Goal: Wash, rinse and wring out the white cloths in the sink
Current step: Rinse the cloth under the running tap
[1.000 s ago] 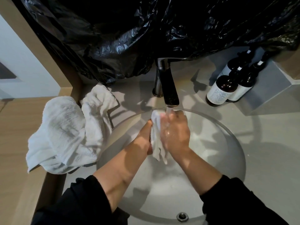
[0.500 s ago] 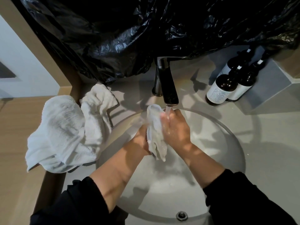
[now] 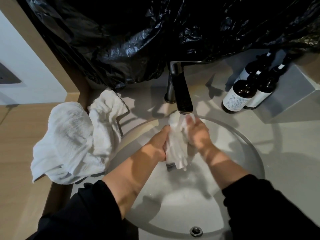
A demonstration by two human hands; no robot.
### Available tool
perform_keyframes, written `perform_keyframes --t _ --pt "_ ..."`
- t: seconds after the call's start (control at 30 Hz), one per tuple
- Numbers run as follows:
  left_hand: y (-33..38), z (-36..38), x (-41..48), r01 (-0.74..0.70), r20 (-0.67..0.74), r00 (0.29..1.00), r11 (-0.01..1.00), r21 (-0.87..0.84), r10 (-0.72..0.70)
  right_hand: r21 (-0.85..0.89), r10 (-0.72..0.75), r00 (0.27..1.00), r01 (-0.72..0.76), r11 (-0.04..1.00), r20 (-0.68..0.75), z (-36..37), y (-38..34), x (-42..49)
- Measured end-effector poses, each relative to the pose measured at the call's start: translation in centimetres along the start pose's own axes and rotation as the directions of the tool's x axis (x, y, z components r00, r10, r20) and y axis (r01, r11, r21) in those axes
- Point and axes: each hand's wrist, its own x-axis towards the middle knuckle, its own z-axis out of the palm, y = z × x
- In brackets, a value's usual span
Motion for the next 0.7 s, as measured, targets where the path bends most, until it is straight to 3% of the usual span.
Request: perform_keyframes --t 0.03,0.07,0.17,0.23,0.3,0.37,0.43,0.5,0.57,0.63,0.7 --pt "-0.1 0.1 0.2 0.004 0.021 1.0 1.0 -0.017 -0.004 0.072 0.04 0.999 -0.042 0.997 0.023 -0.7 -0.1 0.4" --pt "-0.1 0.2 0.2 0.012 0.026 1.0 0.999 -0.03 -0.011 0.103 0.003 0.989 -0.019 0.995 0.149 -1.5 0.3 0.6" --pt "0.1 0.2 0.5 -0.045 0.085 0.995 0.998 -0.035 0.048 0.152 -0.199 0.886 0.148 0.977 0.419 -2.2 1.2 -1.0" --pt "0.2 0.3 1.1 -0.126 0.108 0.986 0.992 -0.001 0.126 0.116 -0.177 0.893 0.141 0.983 0.414 -1.0 3.0 -0.6" --pt "0.4 0.6 0.9 -0.101 0.208 0.973 0.995 0.001 0.099 0.1 -0.176 0.922 0.15 0.983 0.345 -0.1 4.2 0.0" --pt "0.6 0.2 0.6 -0.108 0.356 0.931 0.991 0.074 0.075 0.224 -0.179 0.942 0.116 0.968 0.284 -0.3 3.9 0.1" --pt "0.9 -0.7 0.0 -0.066 0.296 0.955 0.976 0.205 0.002 0.378 -0.153 0.958 0.052 0.924 0.241 -1.0 3.7 0.1" --pt "1.1 -2.6 0.4 -0.044 0.18 0.983 0.915 0.401 -0.032 0.486 -0.112 0.949 -0.047 0.873 0.294 -1.7 3.5 0.3" --pt "1.1 -4.1 0.4 -0.124 0.098 0.992 0.792 0.597 0.081 0.543 -0.097 0.916 -0.143 0.828 0.39 -2.2 3.6 0.5" --pt "0.7 -5.1 0.8 -0.216 0.169 0.975 0.797 0.564 0.145 0.58 -0.114 0.877 -0.207 0.788 0.467 -2.3 3.7 0.4" --pt "0.3 -5.5 1.6 -0.323 0.325 0.924 0.864 0.387 0.199 0.609 -0.121 0.839 -0.278 0.743 0.53 -2.1 3.9 0.6"
